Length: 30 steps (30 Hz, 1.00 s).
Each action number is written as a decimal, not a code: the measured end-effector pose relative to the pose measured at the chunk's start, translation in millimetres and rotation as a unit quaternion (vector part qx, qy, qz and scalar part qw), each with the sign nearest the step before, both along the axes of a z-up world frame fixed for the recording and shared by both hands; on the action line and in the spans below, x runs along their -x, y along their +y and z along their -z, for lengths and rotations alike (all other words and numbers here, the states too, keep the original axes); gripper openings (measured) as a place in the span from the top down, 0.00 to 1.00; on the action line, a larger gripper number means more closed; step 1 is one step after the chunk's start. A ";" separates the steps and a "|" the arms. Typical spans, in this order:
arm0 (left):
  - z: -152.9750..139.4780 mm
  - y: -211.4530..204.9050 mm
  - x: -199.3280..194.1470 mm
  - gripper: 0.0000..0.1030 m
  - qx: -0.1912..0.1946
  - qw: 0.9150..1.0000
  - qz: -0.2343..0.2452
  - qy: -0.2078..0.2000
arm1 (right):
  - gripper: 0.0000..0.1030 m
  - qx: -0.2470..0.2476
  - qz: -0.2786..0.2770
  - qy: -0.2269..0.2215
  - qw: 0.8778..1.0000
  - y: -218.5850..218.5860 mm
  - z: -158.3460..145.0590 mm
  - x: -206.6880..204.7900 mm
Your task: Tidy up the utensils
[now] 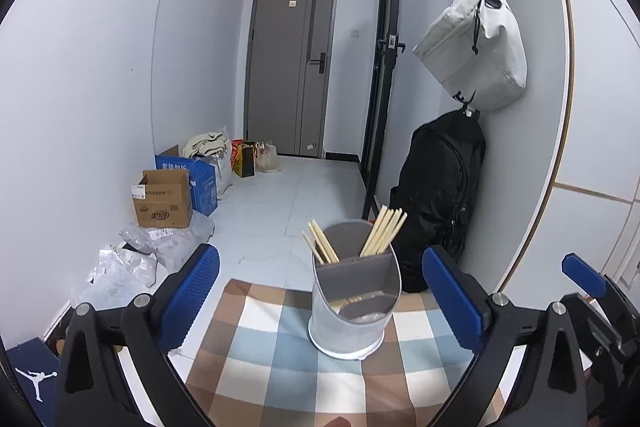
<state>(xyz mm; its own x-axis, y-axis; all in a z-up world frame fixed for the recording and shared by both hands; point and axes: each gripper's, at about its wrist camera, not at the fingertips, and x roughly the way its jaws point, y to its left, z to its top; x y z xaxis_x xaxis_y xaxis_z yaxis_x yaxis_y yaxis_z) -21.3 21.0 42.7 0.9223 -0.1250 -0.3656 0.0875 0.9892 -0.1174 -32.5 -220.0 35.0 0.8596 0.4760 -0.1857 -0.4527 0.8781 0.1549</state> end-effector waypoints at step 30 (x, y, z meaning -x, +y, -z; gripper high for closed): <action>32.0 -8.4 4.7 0.04 -0.035 0.999 -0.020 0.002 | 0.00 0.010 0.000 0.003 1.000 7.5 24.0 -13.9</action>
<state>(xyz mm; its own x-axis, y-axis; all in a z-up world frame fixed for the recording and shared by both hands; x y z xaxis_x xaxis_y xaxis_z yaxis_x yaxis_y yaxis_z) -25.9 12.6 10.7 0.9244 -0.0627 -0.3762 0.0480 0.9977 -0.0484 -18.6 -212.4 11.0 0.8583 0.4723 -0.2006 -0.4520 0.8809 0.1400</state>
